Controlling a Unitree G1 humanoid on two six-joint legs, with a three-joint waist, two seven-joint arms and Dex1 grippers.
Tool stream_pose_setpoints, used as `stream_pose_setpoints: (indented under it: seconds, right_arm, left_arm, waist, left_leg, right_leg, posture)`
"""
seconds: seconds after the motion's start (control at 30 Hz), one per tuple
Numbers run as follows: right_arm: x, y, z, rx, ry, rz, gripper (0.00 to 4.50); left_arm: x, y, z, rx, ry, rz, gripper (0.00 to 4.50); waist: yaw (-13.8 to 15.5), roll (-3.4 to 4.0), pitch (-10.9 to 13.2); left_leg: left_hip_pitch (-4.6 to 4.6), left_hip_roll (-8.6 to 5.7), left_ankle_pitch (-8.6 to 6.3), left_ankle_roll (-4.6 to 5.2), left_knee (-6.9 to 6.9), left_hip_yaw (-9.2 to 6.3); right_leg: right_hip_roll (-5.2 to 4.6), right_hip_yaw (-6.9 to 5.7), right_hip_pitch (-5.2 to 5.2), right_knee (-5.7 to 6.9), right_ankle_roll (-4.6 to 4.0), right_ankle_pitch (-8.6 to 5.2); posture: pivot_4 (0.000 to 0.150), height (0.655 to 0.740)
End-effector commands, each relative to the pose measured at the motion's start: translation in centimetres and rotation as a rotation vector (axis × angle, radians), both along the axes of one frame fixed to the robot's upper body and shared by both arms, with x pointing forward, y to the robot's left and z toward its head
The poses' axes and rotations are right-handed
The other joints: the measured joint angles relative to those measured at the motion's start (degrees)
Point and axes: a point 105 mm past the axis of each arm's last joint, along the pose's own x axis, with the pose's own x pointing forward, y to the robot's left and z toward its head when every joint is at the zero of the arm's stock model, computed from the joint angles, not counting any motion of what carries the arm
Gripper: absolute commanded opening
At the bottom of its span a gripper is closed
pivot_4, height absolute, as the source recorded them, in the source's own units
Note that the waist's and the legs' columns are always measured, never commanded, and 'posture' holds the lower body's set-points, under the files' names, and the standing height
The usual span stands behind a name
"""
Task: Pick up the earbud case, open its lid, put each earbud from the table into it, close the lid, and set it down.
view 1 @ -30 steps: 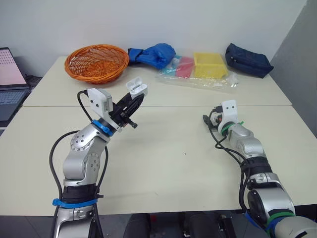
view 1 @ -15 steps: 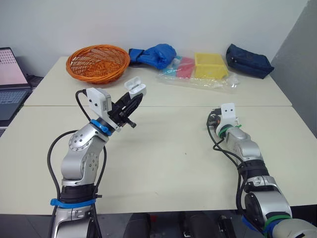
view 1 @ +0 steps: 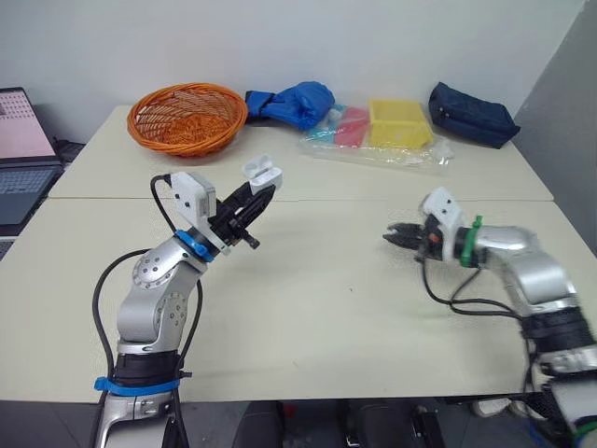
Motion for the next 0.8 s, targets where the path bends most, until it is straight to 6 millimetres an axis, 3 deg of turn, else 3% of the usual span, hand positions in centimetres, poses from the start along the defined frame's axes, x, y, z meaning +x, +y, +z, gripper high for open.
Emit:
stream_pose_setpoints:
  seconds: [0.03, 0.17, 0.33, 0.53, 0.77, 0.8]
  right_arm:
    - [-2.4, -2.1, 0.6, -0.179, 0.043, 0.155, 0.42]
    - [-2.8, -9.2, -0.8, -0.598, 0.061, 0.14, 0.42]
    - [-3.4, -13.4, -1.6, -0.695, 0.148, 0.065, 0.42]
    - [-4.2, -16.0, -2.4, -0.737, 0.23, 0.009, 0.42]
    - [-4.1, -15.6, -3.0, -0.674, 0.269, -0.036, 0.42]
    - [-4.2, -15.7, -3.1, -0.671, 0.273, -0.039, 0.77]
  left_arm:
    - [-0.5, 0.0, 1.1, 0.0, -0.054, -0.009, 0.74]
    - [-0.6, -0.1, 0.8, -0.007, -0.054, -0.002, 0.74]
    - [-0.9, -0.6, 0.4, -0.016, -0.052, 0.0, 0.74]
    - [-1.2, -1.2, 0.2, -0.015, -0.05, -0.008, 0.74]
    - [-0.9, -1.2, 0.6, -0.031, -0.049, -0.008, 0.74]
    - [-0.9, -1.2, 0.7, -0.033, -0.049, -0.009, 0.74]
  waist:
    - [-0.05, -0.01, 0.01]
    - [-0.12, 0.0, 0.01]
    - [-0.41, 0.01, 0.01]
    - [-0.26, 0.02, 0.02]
    - [-0.3, 0.02, 0.02]
    - [-0.28, 0.02, 0.02]
  left_leg:
    - [0.0, 0.01, 0.0, 0.0, 0.04, 0.01]
    - [0.11, 0.0, 0.0, 0.0, 0.07, 0.2]
    - [0.12, 0.02, 0.0, 0.0, 0.05, 0.34]
    - [0.12, 0.01, 0.0, 0.0, 0.06, 0.28]
    - [0.16, 0.0, 0.0, 0.0, 0.1, 0.33]
    - [0.16, 0.0, 0.0, 0.0, 0.1, 0.33]
  right_leg:
    - [0.0, 0.01, 0.0, 0.01, 0.0, 0.0]
    - [0.0, -0.02, -0.01, 0.04, 0.02, 0.01]
    - [0.0, 0.1, -0.05, 0.04, 0.03, 0.03]
    - [0.0, 0.09, -0.04, 0.06, 0.04, 0.03]
    - [-0.01, 0.11, -0.02, 0.09, 0.08, 0.07]
    - [-0.01, 0.11, -0.02, 0.09, 0.08, 0.07]
  posture:
    - [0.15, 0.74]
    - [0.15, 0.74]
    - [0.15, 0.74]
    - [0.15, 0.74]
    - [0.15, 0.74]
    - [0.15, 0.74]
